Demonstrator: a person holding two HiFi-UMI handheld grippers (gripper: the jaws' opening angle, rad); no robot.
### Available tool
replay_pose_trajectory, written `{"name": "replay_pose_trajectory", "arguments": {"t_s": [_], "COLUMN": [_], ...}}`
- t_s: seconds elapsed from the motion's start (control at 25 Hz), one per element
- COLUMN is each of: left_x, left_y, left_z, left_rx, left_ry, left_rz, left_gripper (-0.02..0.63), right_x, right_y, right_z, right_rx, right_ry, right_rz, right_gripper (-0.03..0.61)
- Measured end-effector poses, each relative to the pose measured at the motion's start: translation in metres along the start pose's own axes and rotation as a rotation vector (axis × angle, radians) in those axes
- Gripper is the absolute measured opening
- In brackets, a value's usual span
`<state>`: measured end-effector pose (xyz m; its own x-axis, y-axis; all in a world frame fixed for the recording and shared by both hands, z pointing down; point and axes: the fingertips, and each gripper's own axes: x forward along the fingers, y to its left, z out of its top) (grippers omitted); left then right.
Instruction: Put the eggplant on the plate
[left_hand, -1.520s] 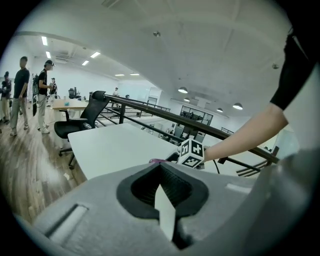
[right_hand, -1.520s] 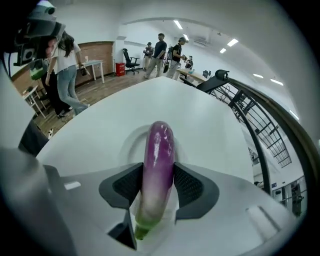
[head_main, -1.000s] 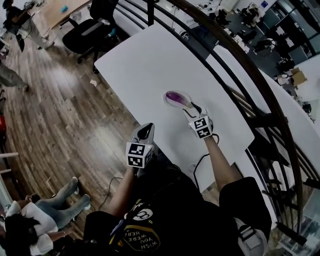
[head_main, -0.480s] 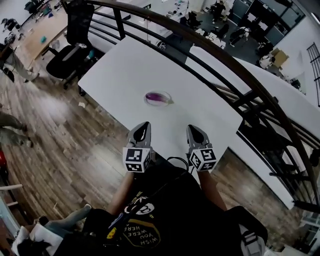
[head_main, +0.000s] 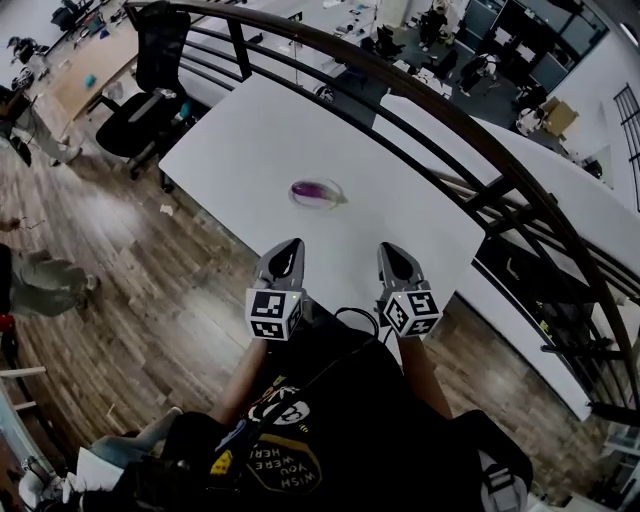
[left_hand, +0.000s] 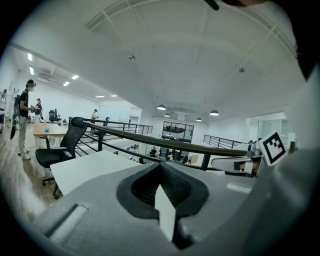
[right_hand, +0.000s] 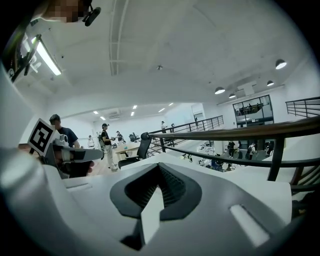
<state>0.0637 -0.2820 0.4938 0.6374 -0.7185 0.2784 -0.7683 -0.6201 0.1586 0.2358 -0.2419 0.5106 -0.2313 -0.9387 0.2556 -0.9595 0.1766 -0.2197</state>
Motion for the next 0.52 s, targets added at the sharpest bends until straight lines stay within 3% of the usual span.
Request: {"name": "replay_pose_trajectory", "arguments": {"t_s": [0.52], "left_x": [-0.011], "left_y": [0.016], "left_z": [0.003], "left_rx": [0.001], "left_ry": [-0.011], "left_rz": [0.036], "left_gripper": [0.005], "right_x": [0.016], "right_y": [0.023], "right_z": [-0.002], "right_rx": [-0.027], "right_ry": [0.015], "right_rz": [0.055], "right_gripper": [0.002]}}
